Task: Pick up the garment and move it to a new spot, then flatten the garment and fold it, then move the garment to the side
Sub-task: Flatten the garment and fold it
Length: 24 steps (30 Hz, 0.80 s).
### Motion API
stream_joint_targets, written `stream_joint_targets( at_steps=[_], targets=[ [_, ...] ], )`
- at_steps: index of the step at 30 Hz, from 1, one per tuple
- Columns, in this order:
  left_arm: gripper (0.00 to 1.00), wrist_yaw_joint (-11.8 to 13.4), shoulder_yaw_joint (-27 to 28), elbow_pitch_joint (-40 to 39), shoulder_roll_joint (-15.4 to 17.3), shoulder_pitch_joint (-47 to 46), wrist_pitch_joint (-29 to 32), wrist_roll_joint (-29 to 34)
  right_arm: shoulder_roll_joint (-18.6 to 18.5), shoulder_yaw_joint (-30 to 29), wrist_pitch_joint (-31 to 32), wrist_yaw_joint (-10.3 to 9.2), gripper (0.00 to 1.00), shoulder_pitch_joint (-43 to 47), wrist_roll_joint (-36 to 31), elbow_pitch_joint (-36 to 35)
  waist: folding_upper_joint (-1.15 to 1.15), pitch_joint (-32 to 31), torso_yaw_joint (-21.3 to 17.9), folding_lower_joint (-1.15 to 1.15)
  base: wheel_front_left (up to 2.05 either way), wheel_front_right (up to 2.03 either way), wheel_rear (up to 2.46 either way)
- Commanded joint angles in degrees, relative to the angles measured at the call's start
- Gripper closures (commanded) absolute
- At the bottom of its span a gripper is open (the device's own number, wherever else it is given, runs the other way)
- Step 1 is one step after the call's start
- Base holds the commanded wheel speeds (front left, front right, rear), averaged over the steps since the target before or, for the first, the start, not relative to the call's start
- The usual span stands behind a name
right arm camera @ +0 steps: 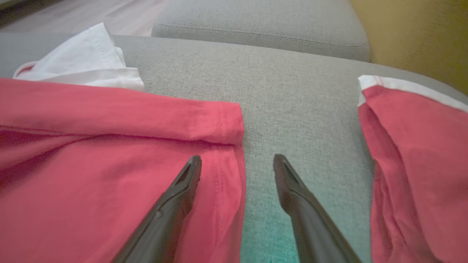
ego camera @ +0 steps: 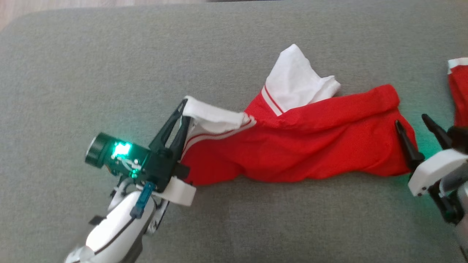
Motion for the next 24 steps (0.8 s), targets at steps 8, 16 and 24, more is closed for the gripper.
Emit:
stream_joint_targets(
  at_steps=[8,16,24],
  targets=[
    [1.00,0.6,2.7,-1.2,1.9,-6.0,-0.5,0.7,-4.6,4.5,5.3,0.37,0.00,-5.1,0.1,2.3,0.00,1.3,3.1,0.00,0.00,0.00,0.00],
    [1.00,0.7,3.1,-1.1,2.9,-7.4,-0.5,0.9,-4.2,8.5,1.6,0.37,0.24,-9.0,2.2,6.5,0.00,1.8,4.6,0.00,0.00,0.00,0.00],
    [1.00,0.5,2.9,-0.9,4.4,-8.3,0.3,1.4,-3.6,11.2,-4.1,0.37,1.00,-12.5,3.1,10.1,0.00,-0.1,3.8,0.00,0.00,0.00,0.00]
  ],
)
